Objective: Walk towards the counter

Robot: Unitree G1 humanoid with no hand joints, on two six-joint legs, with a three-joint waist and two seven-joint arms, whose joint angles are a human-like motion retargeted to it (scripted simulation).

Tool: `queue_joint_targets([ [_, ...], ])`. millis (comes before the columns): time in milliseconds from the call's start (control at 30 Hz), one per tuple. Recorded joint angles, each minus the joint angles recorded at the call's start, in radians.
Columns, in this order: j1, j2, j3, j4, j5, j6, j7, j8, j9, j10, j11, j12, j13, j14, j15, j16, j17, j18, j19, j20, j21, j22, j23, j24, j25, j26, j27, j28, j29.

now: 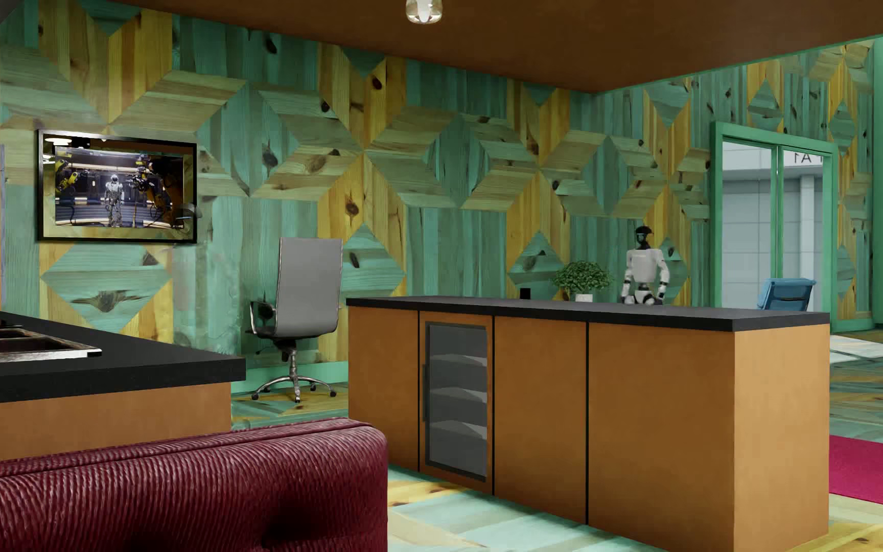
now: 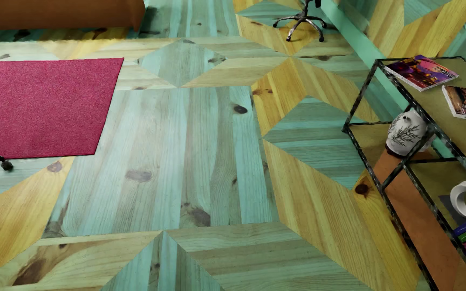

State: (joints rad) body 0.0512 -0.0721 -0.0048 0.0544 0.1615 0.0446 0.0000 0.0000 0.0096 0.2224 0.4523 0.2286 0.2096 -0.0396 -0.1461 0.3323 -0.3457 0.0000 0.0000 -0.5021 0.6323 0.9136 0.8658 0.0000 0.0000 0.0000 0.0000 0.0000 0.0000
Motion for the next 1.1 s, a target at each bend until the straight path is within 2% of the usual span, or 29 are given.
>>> queue_joint_targets([
  [33, -0.003, 0.001, -0.002, -0.003, 0.001, -0.004, 0.0, 0.0, 0.002, 0.098, 0.007, 0.004, 0.004, -0.037, 0.01, 0.003, -0.003, 0.0, 0.0, -0.006, 0.004, -0.001, -0.011, 0.0, 0.0, 0.0, 0.0, 0.0, 0.0],
  [67, -0.009, 0.002, 0.01, -0.011, 0.003, -0.007, 0.0, 0.0, 0.003, 0.254, 0.015, 0.011, 0.008, -0.162, 0.015, 0.005, -0.006, 0.0, 0.0, -0.008, 0.01, -0.001, -0.023, 0.0, 0.0, 0.0, 0.0, 0.0, 0.0],
  [100, -0.042, -0.003, 0.032, -0.015, 0.01, -0.009, 0.0, 0.0, 0.0, 0.288, 0.026, 0.018, 0.01, -0.242, 0.015, 0.008, -0.007, 0.0, 0.0, 0.002, 0.012, -0.001, -0.033, 0.0, 0.0, 0.0, 0.0, 0.0, 0.0],
  [200, -0.221, 0.068, 0.071, 0.012, 0.035, 0.013, 0.0, 0.0, 0.067, 0.618, 0.046, 0.034, -0.001, -0.278, -0.023, 0.005, -0.033, 0.0, 0.0, 0.043, -0.01, -0.029, -0.102, 0.0, 0.0, 0.0, 0.0, 0.0, 0.0],
  [267, -0.351, 0.123, 0.13, 0.015, 0.025, 0.011, 0.0, 0.0, 0.089, 0.759, 0.027, 0.05, -0.021, -0.275, -0.1, 0.004, -0.039, 0.0, 0.0, 0.047, -0.025, -0.044, -0.155, 0.0, 0.0, 0.0, 0.0, 0.0, 0.0],
  [300, -0.406, 0.148, 0.169, 0.009, 0.004, -0.008, 0.0, 0.0, 0.09, 0.747, 0.01, 0.061, -0.041, -0.265, -0.137, 0.011, -0.025, 0.0, 0.0, 0.044, -0.033, -0.04, -0.154, 0.0, 0.0, 0.0, 0.0, 0.0, 0.0],
  [333, -0.456, 0.177, 0.211, 0.016, -0.012, -0.019, 0.0, 0.0, 0.085, 0.709, -0.008, 0.078, -0.045, -0.246, -0.174, 0.016, -0.019, 0.0, 0.0, 0.052, -0.057, -0.036, -0.175, 0.0, 0.0, 0.0, 0.0, 0.0, 0.0],
  [433, -0.584, 0.302, 0.241, 0.044, -0.027, -0.022, 0.0, 0.0, 0.106, 0.552, -0.05, 0.095, -0.09, -0.116, -0.319, 0.02, -0.04, 0.0, 0.0, 0.027, -0.025, 0.015, -0.219, 0.0, 0.0, 0.0, 0.0, 0.0, 0.0],
  [500, -0.643, 0.367, 0.264, 0.058, -0.032, -0.017, 0.0, 0.0, 0.106, 0.457, -0.056, 0.097, -0.122, -0.088, -0.359, 0.014, -0.043, 0.0, 0.0, 0.009, -0.018, 0.052, -0.207, 0.0, 0.0, 0.0, 0.0, 0.0, 0.0],
  [567, -0.678, 0.43, 0.293, 0.065, -0.052, -0.021, 0.0, 0.0, 0.103, 0.457, -0.056, 0.1, -0.133, -0.112, -0.346, 0.017, -0.04, 0.0, 0.0, -0.012, -0.002, 0.075, -0.198, 0.0, 0.0, 0.0, 0.0, 0.0, 0.0],
  [600, -0.687, 0.45, 0.311, 0.065, -0.067, -0.025, 0.0, 0.0, 0.097, 0.51, -0.043, 0.109, -0.123, -0.123, -0.305, 0.015, -0.035, 0.0, 0.0, 0.007, -0.017, 0.086, -0.165, 0.0, 0.0, 0.0, 0.0, 0.0, 0.0],
  [633, -0.694, 0.449, 0.33, 0.062, -0.081, -0.036, 0.0, 0.0, 0.089, 0.571, -0.005, 0.109, -0.106, -0.131, -0.226, 0.017, -0.027, 0.0, 0.0, 0.012, 0.002, 0.099, -0.143, 0.0, 0.0, 0.0, 0.0, 0.0, 0.0],
  [667, -0.688, 0.431, 0.335, 0.046, -0.097, -0.052, 0.0, 0.0, 0.084, 0.628, 0.07, 0.104, -0.087, -0.153, -0.102, 0.018, -0.021, 0.0, 0.0, 0.003, 0.028, 0.114, -0.105, 0.0, 0.0, 0.0, 0.0, 0.0, 0.0],
  [700, -0.652, 0.396, 0.322, 0.023, -0.116, -0.059, 0.0, 0.0, 0.084, 0.67, 0.191, 0.097, -0.071, -0.189, 0.057, 0.017, -0.015, 0.0, 0.0, -0.009, 0.045, 0.129, -0.058, 0.0, 0.0, 0.0, 0.0, 0.0, 0.0],
  [733, -0.604, 0.32, 0.297, 0.004, -0.118, -0.049, 0.0, 0.0, 0.083, 0.681, 0.366, 0.089, -0.053, -0.228, 0.205, 0.013, -0.012, 0.0, 0.0, -0.009, 0.056, 0.128, -0.017, 0.0, 0.0, 0.0, 0.0, 0.0, 0.0],
  [767, -0.541, 0.216, 0.268, -0.015, -0.12, -0.039, 0.0, 0.0, 0.091, 0.673, 0.574, 0.081, -0.038, -0.261, 0.281, 0.008, -0.016, 0.0, 0.0, -0.004, 0.066, 0.107, 0.008, 0.0, 0.0, 0.0, 0.0, 0.0, 0.0],
  [833, -0.385, 0.005, 0.174, -0.046, -0.114, -0.017, 0.0, 0.0, 0.111, 0.614, 0.864, 0.061, 0.009, -0.309, 0.256, 0.005, -0.02, 0.0, 0.0, 0.0, 0.043, 0.041, 0.013, 0.0, 0.0, 0.0, 0.0, 0.0, 0.0],
  [900, -0.206, -0.194, 0.069, -0.045, -0.087, 0.018, 0.0, 0.0, 0.125, 0.489, 0.793, 0.034, 0.034, -0.307, 0.259, 0.009, -0.024, 0.0, 0.0, 0.023, 0.053, -0.033, 0.023, 0.0, 0.0, 0.0, 0.0, 0.0, 0.0],
  [967, -0.023, -0.325, -0.029, -0.035, -0.076, 0.039, 0.0, 0.0, 0.126, 0.363, 0.46, 0.026, 0.067, -0.31, 0.373, 0.021, -0.033, 0.0, 0.0, 0.051, 0.044, -0.11, 0.018, 0.0, 0.0, 0.0, 0.0, 0.0, 0.0],
  [1000, 0.056, -0.368, -0.076, -0.029, -0.083, 0.047, 0.0, 0.0, 0.121, 0.315, 0.275, 0.012, 0.079, -0.329, 0.37, 0.032, -0.037, 0.0, 0.0, 0.046, 0.04, -0.145, 0.011, 0.0, 0.0, 0.0, 0.0, 0.0, 0.0],
  [1033, 0.12, -0.409, -0.106, -0.027, -0.089, 0.047, 0.0, 0.0, 0.111, 0.286, 0.128, -0.004, 0.085, -0.354, 0.259, 0.043, -0.038, 0.0, 0.0, 0.054, 0.036, -0.176, 0.006, 0.0, 0.0, 0.0, 0.0, 0.0, 0.0],
  [1067, 0.178, -0.44, -0.13, -0.022, -0.098, 0.05, 0.0, 0.0, 0.105, 0.275, 0.045, -0.023, 0.092, -0.378, 0.083, 0.052, -0.041, 0.0, 0.0, 0.056, 0.034, -0.194, 0.001, 0.0, 0.0, 0.0, 0.0, 0.0, 0.0],
  [1100, 0.219, -0.459, -0.155, -0.012, -0.113, 0.057, 0.0, 0.0, 0.104, 0.28, 0.04, -0.042, 0.096, -0.389, -0.016, 0.056, -0.043, 0.0, 0.0, 0.058, 0.032, -0.2, -0.001, 0.0, 0.0, 0.0, 0.0, 0.0, 0.0],
])
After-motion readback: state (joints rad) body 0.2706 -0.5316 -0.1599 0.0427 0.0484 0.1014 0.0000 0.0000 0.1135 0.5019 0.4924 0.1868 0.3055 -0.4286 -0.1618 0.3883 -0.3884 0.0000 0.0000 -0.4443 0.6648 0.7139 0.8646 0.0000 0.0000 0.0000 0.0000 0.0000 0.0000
